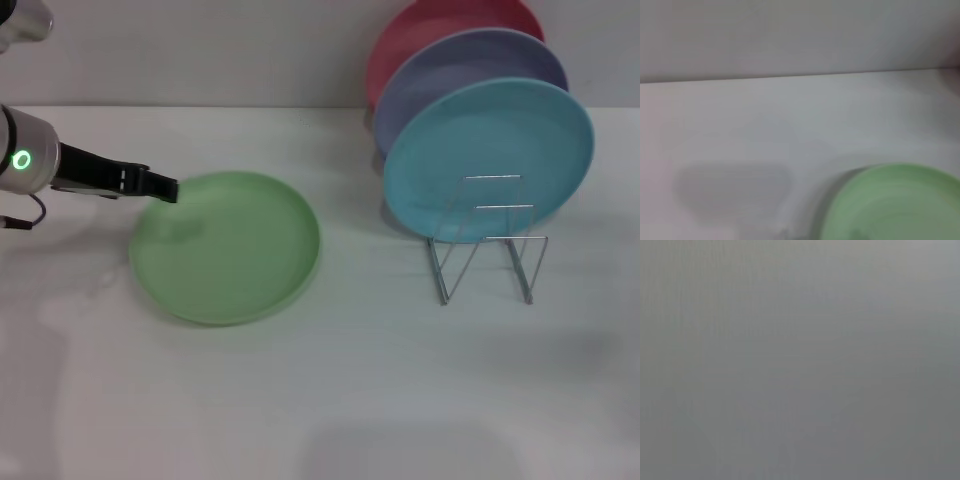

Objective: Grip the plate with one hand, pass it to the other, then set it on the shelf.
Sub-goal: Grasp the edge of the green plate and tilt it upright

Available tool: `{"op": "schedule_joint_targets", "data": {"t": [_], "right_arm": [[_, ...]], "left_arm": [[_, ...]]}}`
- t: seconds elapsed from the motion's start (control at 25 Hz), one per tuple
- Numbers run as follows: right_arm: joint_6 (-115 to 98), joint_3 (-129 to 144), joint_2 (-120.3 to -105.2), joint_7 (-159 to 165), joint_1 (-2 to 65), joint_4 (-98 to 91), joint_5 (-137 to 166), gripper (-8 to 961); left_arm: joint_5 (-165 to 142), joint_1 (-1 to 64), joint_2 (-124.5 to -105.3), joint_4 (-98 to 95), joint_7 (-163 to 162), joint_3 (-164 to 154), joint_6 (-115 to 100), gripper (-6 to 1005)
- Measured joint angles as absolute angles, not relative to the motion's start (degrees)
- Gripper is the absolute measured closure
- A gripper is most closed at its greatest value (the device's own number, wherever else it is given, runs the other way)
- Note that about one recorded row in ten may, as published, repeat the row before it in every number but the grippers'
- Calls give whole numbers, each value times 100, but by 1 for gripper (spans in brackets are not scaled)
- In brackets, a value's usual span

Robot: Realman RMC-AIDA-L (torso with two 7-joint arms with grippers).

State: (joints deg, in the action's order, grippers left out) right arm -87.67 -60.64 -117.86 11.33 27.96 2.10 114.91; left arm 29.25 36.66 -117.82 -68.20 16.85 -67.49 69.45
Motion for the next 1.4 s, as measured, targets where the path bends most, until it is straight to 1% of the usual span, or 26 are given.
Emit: {"op": "schedule_joint_targets", "data": {"t": [0.28, 0.44, 0.8, 1.4], "right_arm": [[-8772, -6055, -11777, 1133, 2815, 237, 11503, 437], [-8772, -6054, -11777, 1133, 2826, 237, 11504, 437], [-8772, -6056, -11777, 1134, 2827, 238, 11505, 436], [-8944, -6056, -11771, 1134, 2791, 204, 11500, 437]], "left_arm": [[1881, 3860, -11822, -6864, 621, -7269, 7047, 202], [1863, 3863, -11843, -6797, 389, -7384, 7034, 204], [1837, 4105, -11838, -6103, 193, -7486, 6936, 208], [1827, 4170, -11848, -6085, 150, -7502, 6870, 215]]}}
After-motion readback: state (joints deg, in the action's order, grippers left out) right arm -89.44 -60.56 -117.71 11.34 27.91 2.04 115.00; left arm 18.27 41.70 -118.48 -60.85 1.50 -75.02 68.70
